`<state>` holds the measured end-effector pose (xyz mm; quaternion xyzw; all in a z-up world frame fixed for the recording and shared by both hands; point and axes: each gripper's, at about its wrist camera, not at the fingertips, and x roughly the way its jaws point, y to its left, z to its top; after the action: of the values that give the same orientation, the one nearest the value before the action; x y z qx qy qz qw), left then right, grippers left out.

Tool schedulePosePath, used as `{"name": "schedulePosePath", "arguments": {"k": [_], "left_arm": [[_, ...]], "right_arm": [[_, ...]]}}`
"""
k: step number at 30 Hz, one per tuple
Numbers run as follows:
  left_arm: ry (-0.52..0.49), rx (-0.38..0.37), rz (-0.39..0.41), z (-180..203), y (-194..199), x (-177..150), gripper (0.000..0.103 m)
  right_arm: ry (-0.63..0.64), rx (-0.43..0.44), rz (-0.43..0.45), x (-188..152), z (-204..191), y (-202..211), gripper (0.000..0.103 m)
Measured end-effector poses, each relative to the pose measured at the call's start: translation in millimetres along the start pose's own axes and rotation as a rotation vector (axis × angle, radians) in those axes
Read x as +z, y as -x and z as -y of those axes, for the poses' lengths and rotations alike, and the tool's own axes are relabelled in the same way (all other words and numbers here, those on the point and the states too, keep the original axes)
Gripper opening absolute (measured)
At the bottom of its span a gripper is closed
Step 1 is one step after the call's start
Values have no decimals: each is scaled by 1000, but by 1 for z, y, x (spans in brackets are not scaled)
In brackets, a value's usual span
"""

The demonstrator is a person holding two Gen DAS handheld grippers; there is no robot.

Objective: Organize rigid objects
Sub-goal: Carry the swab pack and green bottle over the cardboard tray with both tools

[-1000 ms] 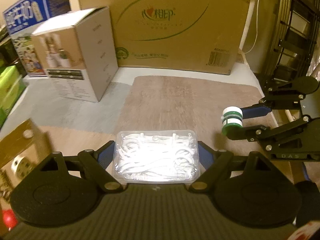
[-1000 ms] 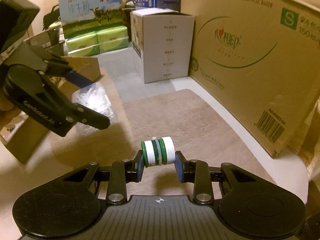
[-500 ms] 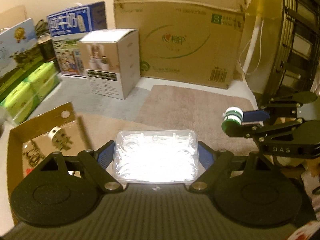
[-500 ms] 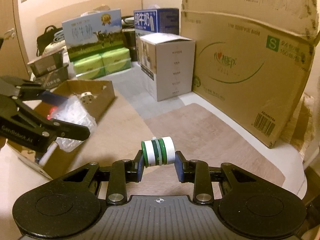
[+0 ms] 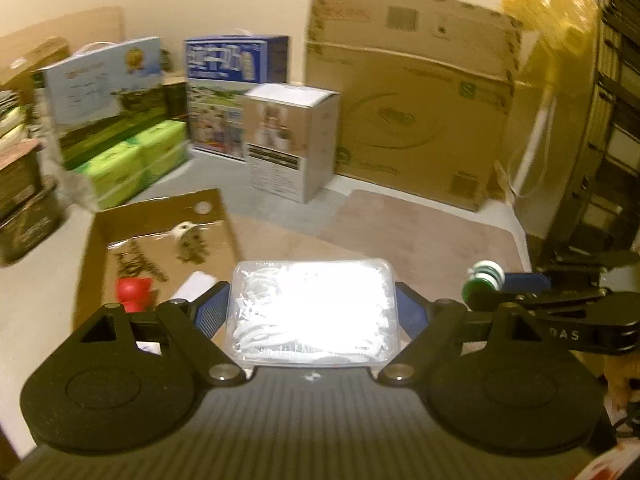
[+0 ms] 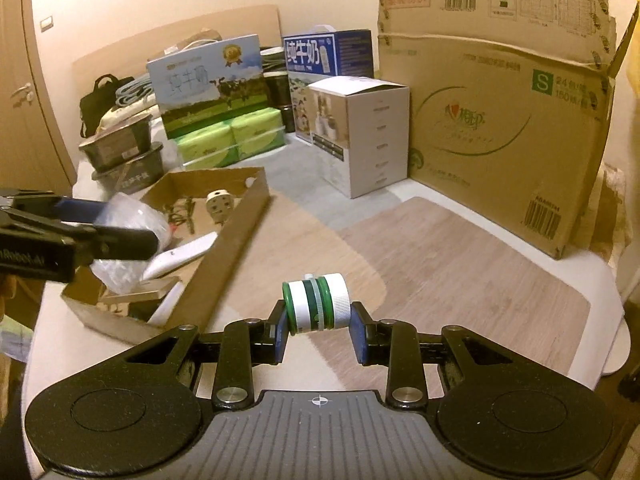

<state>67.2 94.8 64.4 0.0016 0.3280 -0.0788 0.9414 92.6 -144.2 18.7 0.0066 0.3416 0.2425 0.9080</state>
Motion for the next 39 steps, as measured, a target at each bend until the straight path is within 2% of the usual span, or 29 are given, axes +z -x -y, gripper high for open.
{"name": "schedulePosePath", "arguments": {"k": [10, 23, 39], "left_arm": [[108, 91, 23, -35, 34, -19, 83], [156, 175, 20, -66, 64, -49, 84], [181, 212, -5, -102, 58, -58, 84]], "right_arm": [[-12, 31, 23, -7, -31, 9, 32], [26, 104, 21, -5, -76, 2, 32], [89, 156, -18, 5, -124, -38, 32]]}}
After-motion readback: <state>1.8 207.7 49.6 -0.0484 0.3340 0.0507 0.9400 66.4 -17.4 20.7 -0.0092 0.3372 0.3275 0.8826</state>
